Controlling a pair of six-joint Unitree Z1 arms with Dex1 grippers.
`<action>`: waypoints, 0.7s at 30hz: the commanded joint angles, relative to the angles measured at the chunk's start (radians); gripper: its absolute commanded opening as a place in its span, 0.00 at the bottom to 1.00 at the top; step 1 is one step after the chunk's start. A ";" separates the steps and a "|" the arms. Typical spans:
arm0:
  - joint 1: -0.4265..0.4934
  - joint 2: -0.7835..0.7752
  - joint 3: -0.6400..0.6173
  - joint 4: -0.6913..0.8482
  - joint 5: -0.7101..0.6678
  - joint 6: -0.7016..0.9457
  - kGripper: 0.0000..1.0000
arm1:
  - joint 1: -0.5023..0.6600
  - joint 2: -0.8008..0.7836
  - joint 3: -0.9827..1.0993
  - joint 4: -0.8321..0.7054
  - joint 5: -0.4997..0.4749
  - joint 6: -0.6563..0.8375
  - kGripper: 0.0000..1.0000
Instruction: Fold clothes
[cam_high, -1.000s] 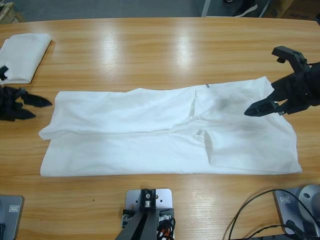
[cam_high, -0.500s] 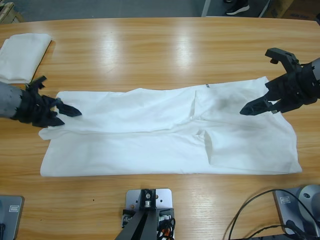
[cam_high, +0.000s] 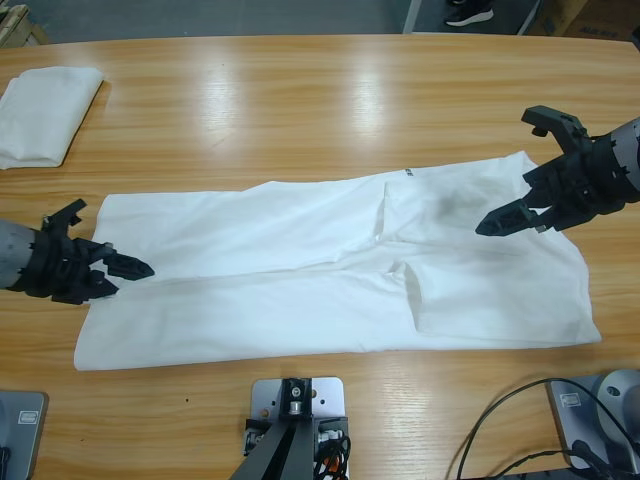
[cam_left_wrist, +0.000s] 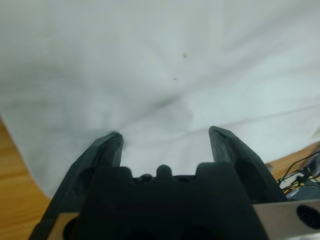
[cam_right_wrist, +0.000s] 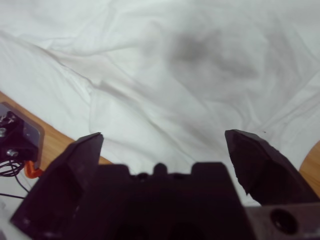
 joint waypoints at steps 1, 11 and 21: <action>0.081 -0.227 -0.038 0.164 -0.032 -0.019 0.65 | -0.014 0.017 0.031 -0.008 -0.001 0.011 1.00; 0.217 -0.078 -0.062 0.301 -0.078 -0.034 0.60 | -0.014 0.052 0.041 -0.025 0.002 0.011 1.00; 0.366 -0.055 -0.102 0.394 -0.098 -0.038 0.61 | -0.014 0.066 0.061 -0.047 0.003 0.011 1.00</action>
